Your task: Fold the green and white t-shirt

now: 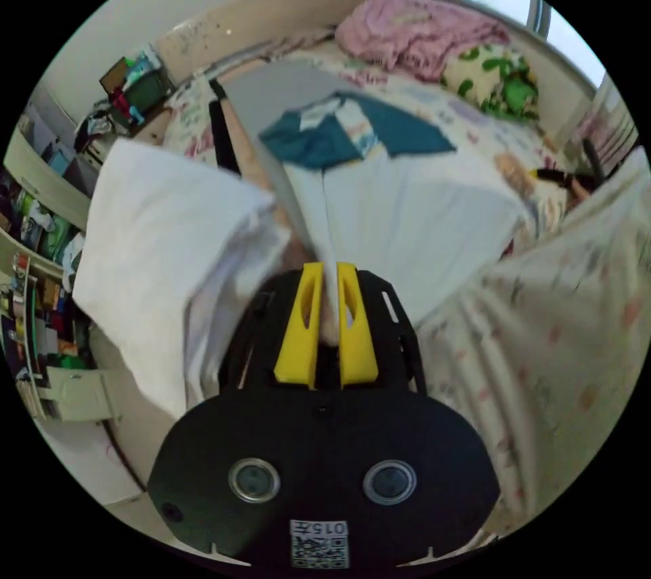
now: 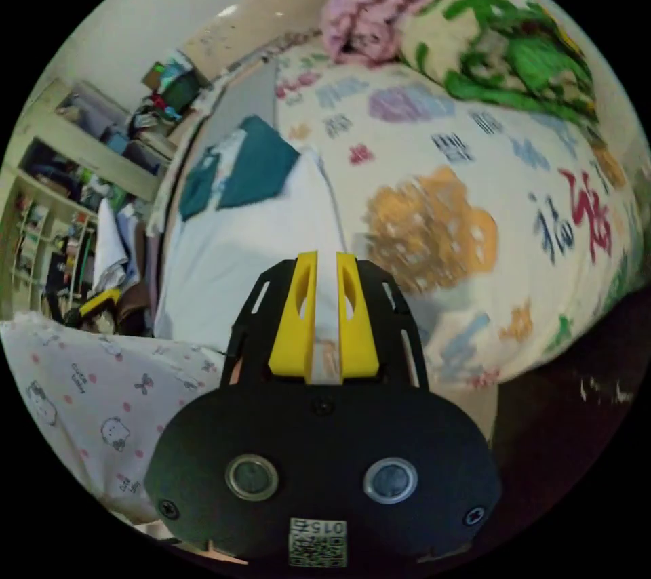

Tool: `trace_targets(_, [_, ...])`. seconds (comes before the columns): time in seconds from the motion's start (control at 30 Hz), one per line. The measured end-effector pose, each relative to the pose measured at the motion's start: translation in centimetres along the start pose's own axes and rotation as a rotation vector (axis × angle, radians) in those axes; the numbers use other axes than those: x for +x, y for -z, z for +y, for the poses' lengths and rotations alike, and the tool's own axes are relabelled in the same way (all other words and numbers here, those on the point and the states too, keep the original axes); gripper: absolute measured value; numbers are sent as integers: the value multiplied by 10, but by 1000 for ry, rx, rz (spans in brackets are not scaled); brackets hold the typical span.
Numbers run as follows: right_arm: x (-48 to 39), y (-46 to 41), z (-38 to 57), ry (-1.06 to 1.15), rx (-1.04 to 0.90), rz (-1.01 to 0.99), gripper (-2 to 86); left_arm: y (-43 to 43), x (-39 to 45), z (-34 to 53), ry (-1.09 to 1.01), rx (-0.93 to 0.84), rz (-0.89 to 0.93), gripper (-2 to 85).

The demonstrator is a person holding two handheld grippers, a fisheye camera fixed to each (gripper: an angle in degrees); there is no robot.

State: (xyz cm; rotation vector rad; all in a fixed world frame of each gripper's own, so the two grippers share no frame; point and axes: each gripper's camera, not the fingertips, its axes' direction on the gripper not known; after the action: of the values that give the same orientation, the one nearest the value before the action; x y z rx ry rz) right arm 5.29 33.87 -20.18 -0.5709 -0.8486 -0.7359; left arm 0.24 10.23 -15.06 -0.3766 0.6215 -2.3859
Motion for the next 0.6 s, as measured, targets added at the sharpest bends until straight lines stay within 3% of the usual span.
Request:
trace_targets(0.07, [-22, -26, -25, 117, 2, -85, 66, -13, -10, -56, 21, 147, 92, 51])
trace_targets(0.2, [-70, -110, -70, 354, -83, -132, 98, -71, -22, -142, 56, 202, 201, 65])
trace_targets(0.37, [-85, -198, -95, 462, -182, -77, 116, -162, -40, -240, 155, 67, 188, 87])
trace_targets(0.6, [-76, -311, -110, 607, -373, 105, 116, -240, -57, -307, 283, -57, 198, 107])
